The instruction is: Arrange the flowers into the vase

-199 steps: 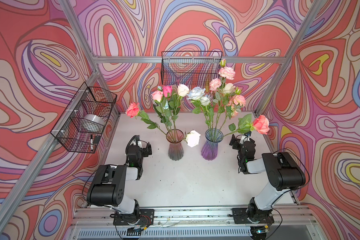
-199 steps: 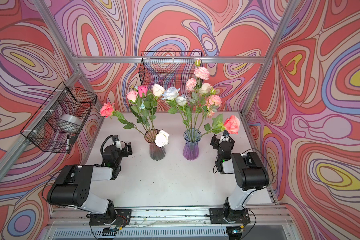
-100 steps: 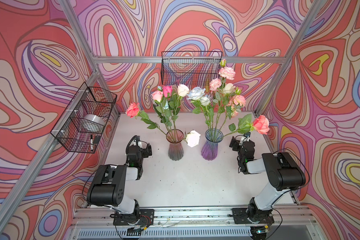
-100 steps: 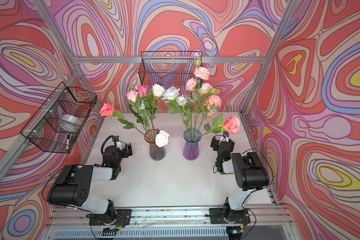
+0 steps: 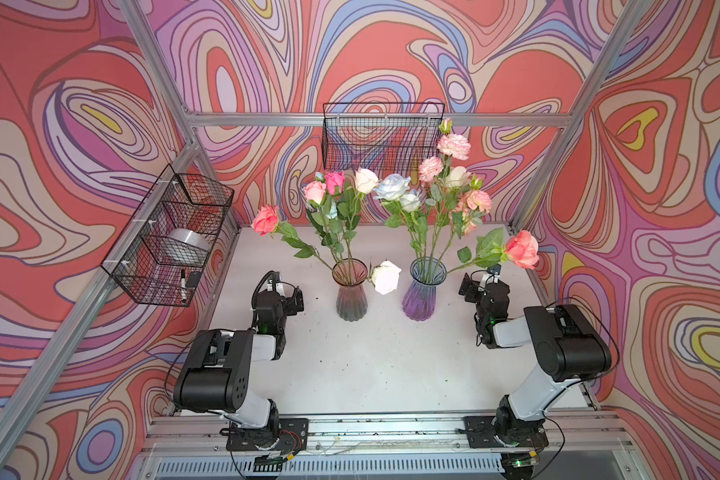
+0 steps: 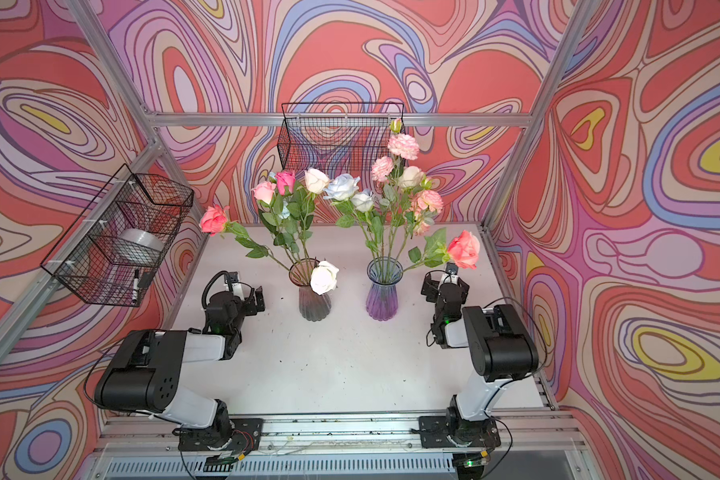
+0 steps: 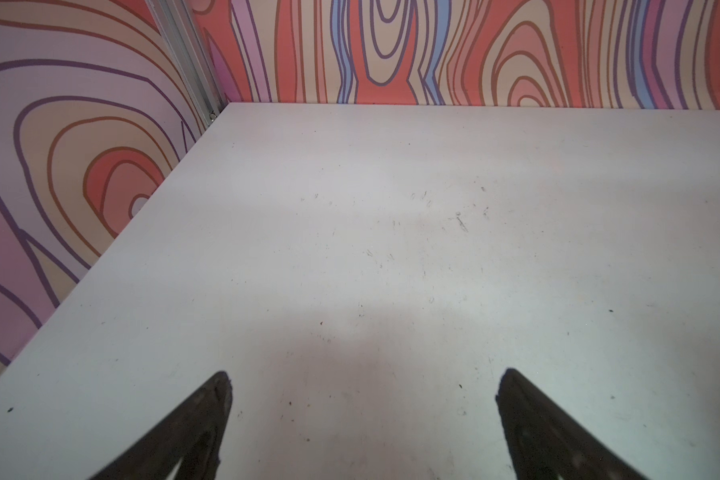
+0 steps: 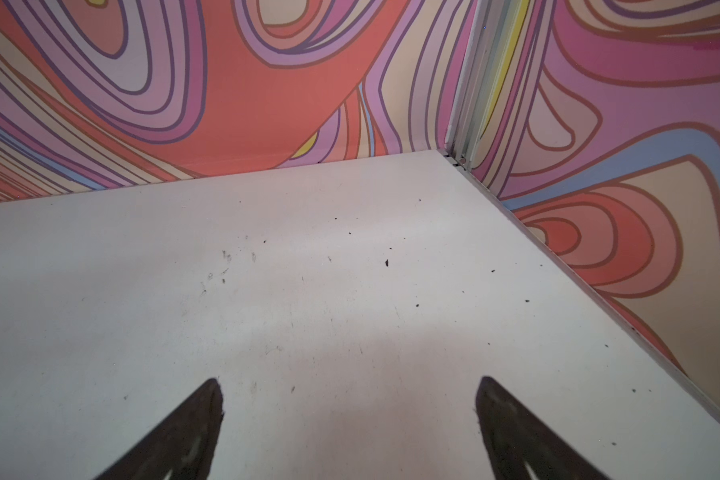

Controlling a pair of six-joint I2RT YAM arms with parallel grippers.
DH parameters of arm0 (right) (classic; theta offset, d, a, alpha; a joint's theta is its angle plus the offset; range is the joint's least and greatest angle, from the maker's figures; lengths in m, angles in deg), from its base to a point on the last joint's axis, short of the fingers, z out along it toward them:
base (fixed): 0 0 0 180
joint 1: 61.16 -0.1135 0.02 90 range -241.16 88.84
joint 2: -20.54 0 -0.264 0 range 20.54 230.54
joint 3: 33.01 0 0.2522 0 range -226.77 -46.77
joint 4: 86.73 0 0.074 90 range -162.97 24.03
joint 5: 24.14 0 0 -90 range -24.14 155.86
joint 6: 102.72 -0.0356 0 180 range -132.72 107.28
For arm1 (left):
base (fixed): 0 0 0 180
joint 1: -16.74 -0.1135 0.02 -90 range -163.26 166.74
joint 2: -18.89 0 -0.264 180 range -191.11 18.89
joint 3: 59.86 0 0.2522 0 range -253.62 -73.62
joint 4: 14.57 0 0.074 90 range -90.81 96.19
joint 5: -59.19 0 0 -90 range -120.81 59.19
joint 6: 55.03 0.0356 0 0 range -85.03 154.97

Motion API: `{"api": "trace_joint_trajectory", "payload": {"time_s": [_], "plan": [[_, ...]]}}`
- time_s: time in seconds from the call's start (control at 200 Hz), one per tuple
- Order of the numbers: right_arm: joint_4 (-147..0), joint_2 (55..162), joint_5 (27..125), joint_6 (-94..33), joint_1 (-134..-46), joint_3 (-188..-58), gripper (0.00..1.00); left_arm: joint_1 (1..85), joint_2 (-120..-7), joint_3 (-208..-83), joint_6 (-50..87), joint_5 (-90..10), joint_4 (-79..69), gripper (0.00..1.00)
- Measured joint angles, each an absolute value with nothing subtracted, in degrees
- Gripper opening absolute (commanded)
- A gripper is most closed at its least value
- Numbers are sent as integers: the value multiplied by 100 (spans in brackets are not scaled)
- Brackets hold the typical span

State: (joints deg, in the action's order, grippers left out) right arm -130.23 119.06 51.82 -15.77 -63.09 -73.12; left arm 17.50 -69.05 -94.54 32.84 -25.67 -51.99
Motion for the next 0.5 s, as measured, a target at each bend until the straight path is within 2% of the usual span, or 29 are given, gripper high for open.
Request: {"api": "trace_joint_trajectory", "payload": {"time_s": [0.501], "plan": [[-12988, 11906, 5186, -1577, -6309, -7312, 98, 1750, -6905, -9454, 3284, -2567, -5199, 100]]}}
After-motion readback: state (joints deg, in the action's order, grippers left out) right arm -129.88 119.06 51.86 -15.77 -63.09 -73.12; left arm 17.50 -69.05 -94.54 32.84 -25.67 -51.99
